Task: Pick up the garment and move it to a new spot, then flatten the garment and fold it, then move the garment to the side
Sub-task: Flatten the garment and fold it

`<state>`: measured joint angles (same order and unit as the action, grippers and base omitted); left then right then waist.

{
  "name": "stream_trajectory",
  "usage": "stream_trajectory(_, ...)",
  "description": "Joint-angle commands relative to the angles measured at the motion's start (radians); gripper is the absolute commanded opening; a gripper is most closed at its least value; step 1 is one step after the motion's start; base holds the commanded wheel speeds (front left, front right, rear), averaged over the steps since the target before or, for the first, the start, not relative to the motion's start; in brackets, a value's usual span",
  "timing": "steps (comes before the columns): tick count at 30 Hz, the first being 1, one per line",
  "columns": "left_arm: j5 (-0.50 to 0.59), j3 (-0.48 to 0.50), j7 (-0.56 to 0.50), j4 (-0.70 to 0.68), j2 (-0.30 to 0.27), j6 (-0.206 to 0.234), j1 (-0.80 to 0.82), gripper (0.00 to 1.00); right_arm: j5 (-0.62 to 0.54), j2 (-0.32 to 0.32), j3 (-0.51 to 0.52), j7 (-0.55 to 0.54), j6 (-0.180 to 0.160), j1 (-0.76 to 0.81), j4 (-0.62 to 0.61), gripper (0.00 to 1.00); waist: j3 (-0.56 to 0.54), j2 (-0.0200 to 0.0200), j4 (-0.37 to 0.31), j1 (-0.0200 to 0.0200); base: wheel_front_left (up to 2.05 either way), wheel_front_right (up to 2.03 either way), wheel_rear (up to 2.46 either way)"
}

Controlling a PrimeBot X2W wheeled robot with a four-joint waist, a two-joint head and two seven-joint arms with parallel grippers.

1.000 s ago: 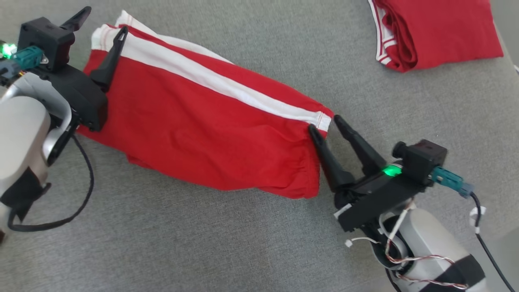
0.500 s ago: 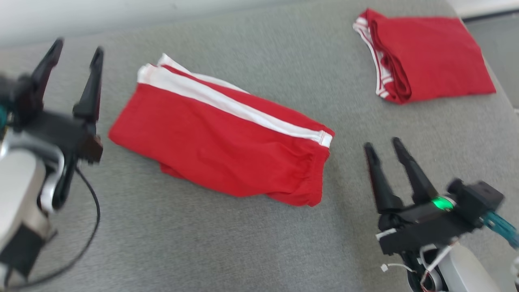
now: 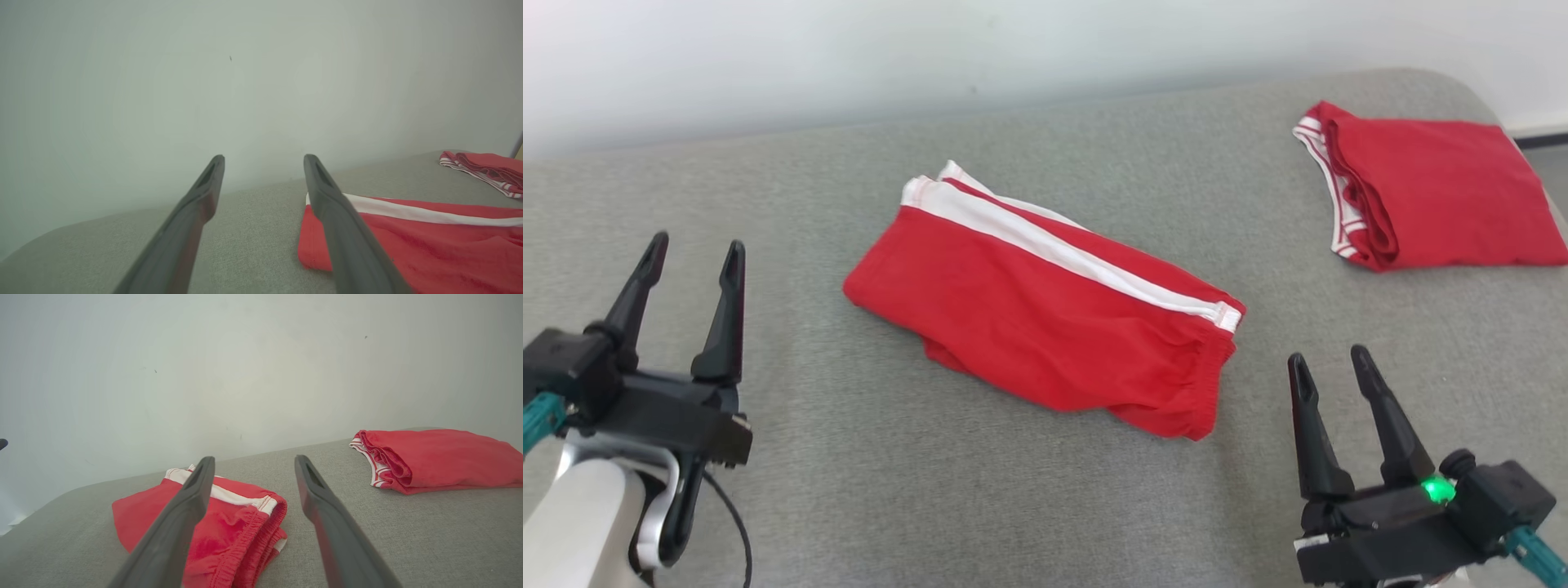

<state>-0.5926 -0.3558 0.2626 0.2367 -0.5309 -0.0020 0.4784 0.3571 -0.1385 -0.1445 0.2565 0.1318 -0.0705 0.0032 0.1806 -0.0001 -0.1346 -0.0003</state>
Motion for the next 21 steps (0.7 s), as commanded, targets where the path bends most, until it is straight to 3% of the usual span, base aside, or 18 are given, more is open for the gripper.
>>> stream_trajectory(1,0.013,0.01,0.003,0.0,0.004,-0.008,-0.019,1.0,-0.015,0.013,0.01,0.007,-0.002,0.017,-0.006,1.0,-0.015,0.0001,0.014,0.0003,0.0,0.0,0.0)
stream_trajectory(9,0.024,0.007,-0.037,0.05,-0.033,-0.061,0.075,1.0,-0.052,0.048,-0.009,0.009,-0.002,0.023,-0.007,1.0,0.006,0.0001,-0.021,0.0003,0.0,0.0,0.0)
stream_trajectory(21,-0.012,-0.11,-0.3,0.154,-0.086,-0.125,0.348,1.0,-0.048,0.074,-0.058,0.008,-0.002,-0.044,0.025,1.0,0.113,0.0001,-0.132,0.0003,0.0,0.0,0.0)
